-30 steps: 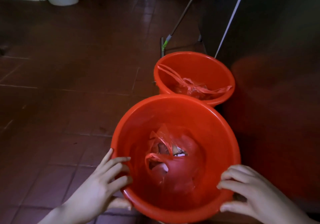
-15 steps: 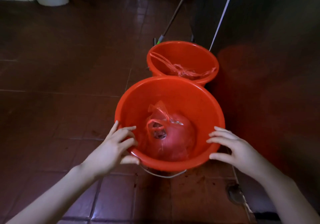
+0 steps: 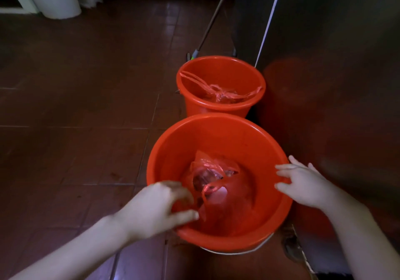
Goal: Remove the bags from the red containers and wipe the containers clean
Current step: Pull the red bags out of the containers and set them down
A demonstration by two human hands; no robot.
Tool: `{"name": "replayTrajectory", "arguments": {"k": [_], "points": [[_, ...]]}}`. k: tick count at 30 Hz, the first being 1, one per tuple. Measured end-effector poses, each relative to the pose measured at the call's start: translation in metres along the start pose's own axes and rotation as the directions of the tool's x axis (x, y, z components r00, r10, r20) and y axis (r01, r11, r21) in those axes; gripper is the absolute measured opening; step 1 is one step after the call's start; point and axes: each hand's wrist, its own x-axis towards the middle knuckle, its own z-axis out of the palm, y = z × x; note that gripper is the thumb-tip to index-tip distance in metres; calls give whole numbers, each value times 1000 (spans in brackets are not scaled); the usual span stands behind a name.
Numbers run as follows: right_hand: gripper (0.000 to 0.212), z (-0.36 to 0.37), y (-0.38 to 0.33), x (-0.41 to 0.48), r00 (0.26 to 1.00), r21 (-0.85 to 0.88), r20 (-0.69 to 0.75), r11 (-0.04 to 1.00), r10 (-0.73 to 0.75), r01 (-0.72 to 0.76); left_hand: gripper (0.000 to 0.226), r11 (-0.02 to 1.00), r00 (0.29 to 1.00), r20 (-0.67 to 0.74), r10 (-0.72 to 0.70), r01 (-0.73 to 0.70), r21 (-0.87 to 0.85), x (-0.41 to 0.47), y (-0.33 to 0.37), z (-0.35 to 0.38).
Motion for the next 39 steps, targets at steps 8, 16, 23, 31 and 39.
{"name": "replayTrajectory", "arguments": {"k": [8,16,23,31,39], "points": [[64,-12,-29,5,939,331,-232,887,-253,321,55,998,984,-175,23,-12,65,89,9,-13],[18,35,-54,-20,914,553,-287,729,-288,403,38,998,978,-208,-20,7,-63,110,1,2],[37,25,-50,-16,954,876,-281,434,101,212,30,988,986,-67,155,-154,22,102,16,21],[8,3,-91,20,996,946,-88,315,8,81,27,891,790,-502,-353,120,-438,102,20,-10],[17,41,-113,33,938,921,-237,366,255,133,27,517,941,-86,-327,102,-850,98,27,21]]}}
